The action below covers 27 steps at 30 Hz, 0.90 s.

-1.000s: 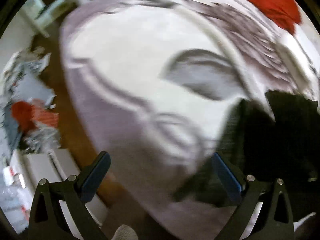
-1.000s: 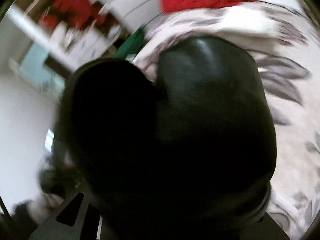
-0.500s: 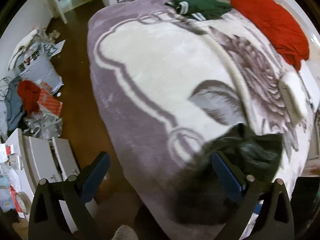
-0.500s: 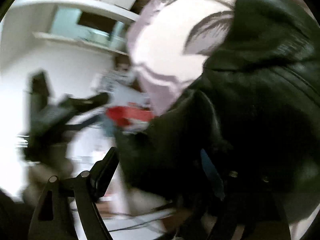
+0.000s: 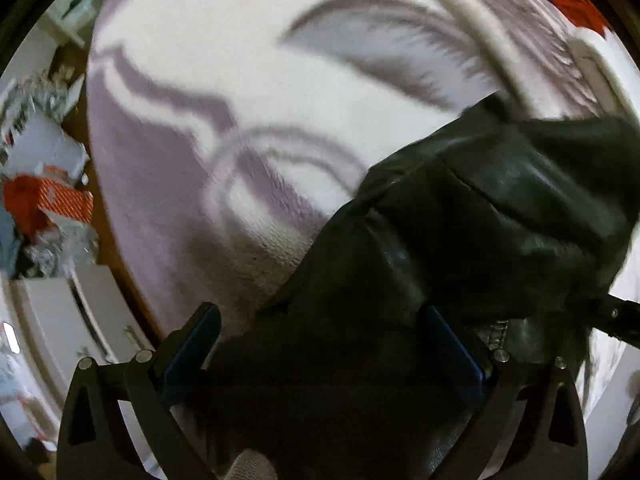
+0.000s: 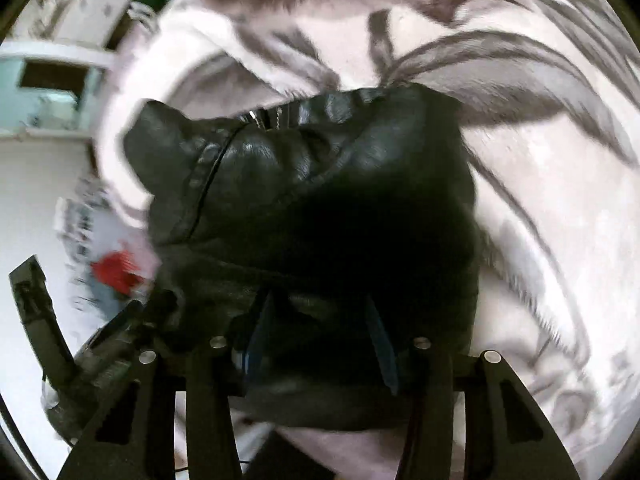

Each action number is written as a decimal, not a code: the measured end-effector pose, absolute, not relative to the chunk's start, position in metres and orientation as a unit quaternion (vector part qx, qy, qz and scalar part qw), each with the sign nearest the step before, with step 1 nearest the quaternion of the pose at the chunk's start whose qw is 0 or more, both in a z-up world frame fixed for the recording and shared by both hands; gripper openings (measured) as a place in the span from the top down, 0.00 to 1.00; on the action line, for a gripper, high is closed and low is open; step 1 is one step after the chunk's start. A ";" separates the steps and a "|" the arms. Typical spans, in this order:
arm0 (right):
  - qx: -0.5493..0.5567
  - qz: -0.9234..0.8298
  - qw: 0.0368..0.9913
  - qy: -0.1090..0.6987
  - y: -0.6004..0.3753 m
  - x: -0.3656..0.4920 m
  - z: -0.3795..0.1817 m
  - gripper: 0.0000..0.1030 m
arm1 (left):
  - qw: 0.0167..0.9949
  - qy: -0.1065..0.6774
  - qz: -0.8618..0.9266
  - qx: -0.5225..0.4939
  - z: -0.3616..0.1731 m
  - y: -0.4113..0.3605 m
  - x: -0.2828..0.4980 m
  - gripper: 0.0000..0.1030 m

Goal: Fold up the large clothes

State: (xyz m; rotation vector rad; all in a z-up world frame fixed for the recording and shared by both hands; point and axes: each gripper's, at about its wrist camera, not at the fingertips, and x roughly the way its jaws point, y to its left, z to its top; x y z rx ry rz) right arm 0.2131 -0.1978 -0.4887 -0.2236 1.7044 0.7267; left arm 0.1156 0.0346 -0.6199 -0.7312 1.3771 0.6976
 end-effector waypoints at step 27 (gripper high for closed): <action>0.004 0.504 0.457 0.733 -0.186 0.272 -0.561 0.23 | 0.679 0.562 0.327 -0.341 -0.580 0.056 0.077 0.00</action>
